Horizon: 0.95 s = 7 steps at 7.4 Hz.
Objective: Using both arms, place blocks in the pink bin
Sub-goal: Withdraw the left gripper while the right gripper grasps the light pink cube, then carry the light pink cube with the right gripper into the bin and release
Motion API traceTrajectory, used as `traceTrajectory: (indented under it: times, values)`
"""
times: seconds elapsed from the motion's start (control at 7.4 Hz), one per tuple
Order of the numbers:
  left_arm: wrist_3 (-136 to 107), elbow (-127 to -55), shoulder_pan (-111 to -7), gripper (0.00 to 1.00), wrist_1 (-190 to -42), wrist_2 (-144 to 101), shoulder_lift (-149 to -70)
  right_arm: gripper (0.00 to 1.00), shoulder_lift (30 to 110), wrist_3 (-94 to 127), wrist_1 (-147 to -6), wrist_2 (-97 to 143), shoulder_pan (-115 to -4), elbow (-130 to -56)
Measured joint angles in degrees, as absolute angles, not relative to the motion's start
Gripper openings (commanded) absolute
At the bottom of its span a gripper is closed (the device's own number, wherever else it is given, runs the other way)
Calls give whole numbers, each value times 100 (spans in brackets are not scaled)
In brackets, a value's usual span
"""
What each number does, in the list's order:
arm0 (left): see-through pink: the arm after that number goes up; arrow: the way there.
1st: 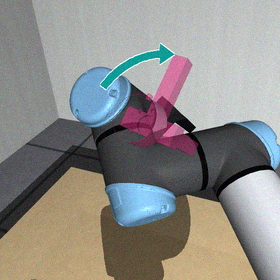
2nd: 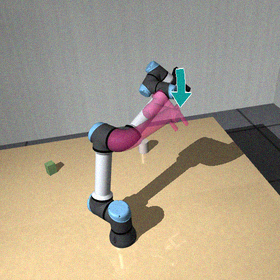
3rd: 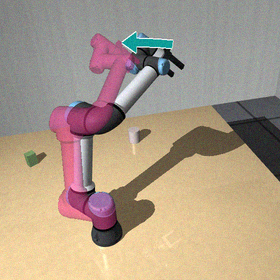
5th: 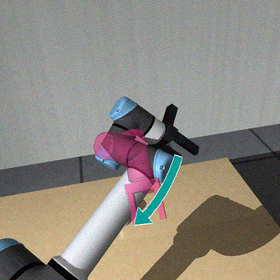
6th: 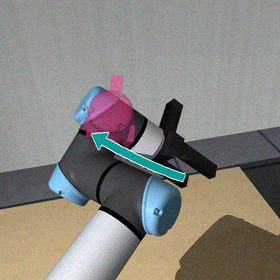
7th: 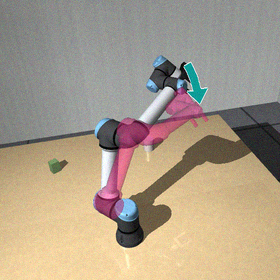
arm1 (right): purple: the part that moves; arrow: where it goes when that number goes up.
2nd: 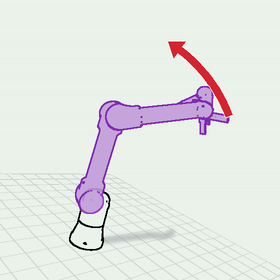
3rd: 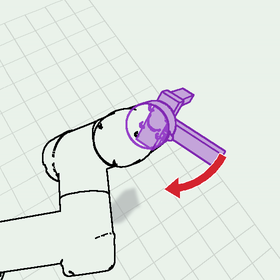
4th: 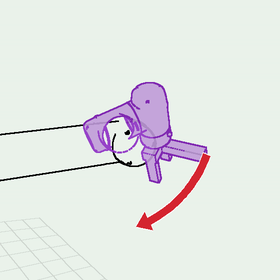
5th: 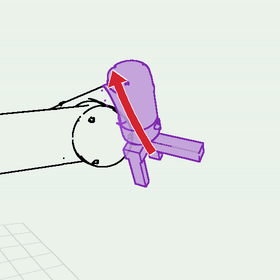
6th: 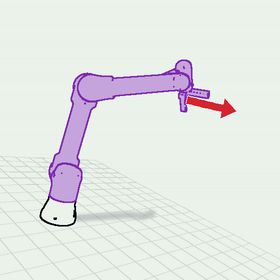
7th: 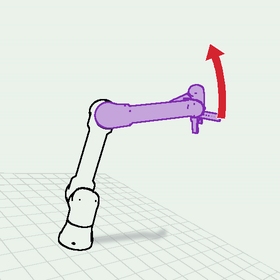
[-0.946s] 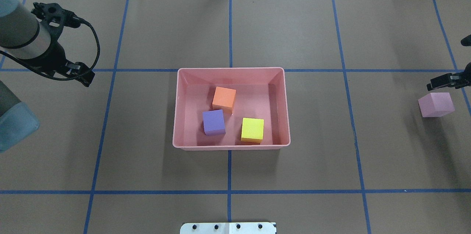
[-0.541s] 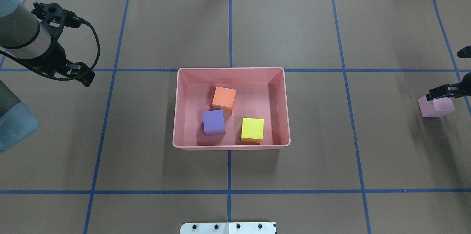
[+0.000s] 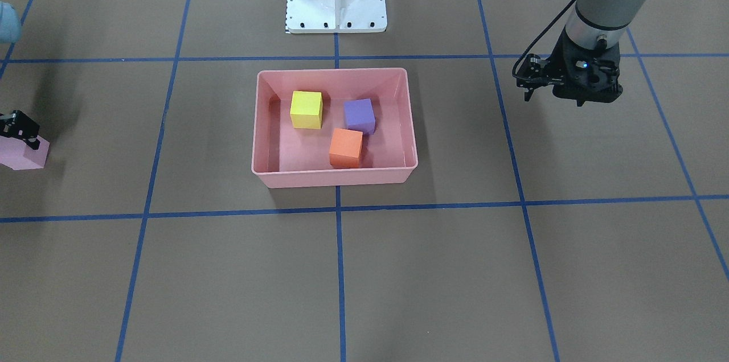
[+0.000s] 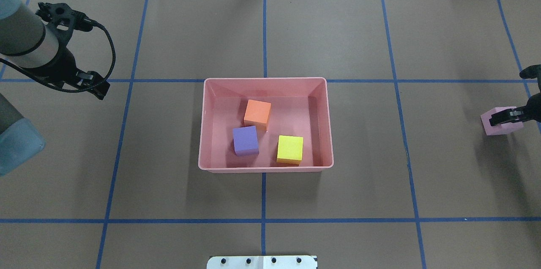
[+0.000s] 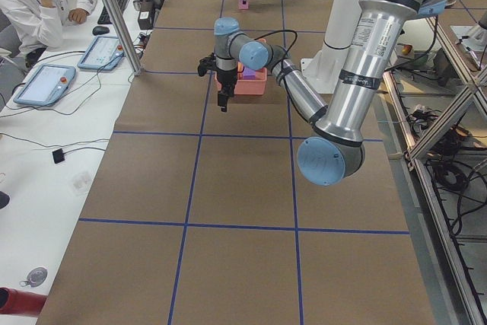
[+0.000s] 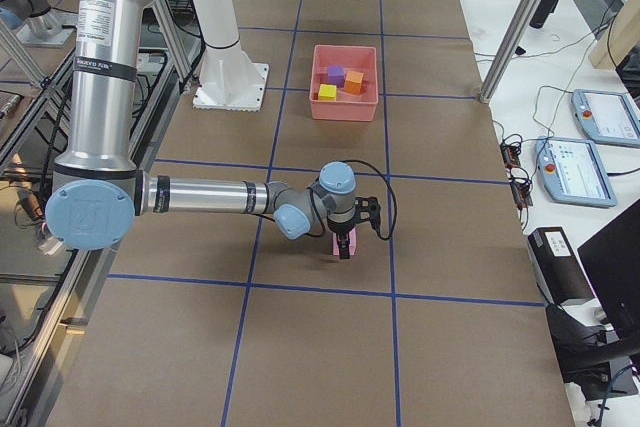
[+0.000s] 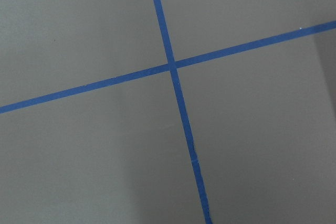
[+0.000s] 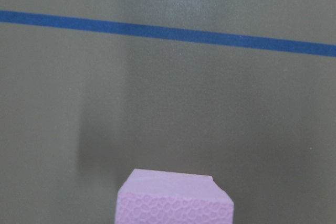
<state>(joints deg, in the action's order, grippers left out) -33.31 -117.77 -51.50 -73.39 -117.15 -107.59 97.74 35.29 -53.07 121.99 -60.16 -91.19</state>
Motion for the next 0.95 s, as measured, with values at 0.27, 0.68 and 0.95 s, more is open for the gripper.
traceTrajectory:
  times: [0.27,0.68,0.95]
  values:
    - [-3319,-11780,-5150,100,-7341,-11716,-10737,0,9561,3635,-5405,12249,-5998,-9247]
    - [-3118,-11772,-5151,100,-7660,-11716,-10420,0,8638,4409,-6821,12504,-5954,-10120]
    - [-2769,-11745,-5249,100,-8268,-11712,-9919,0,7403,5160,-8736,12557,-5694,-10853]
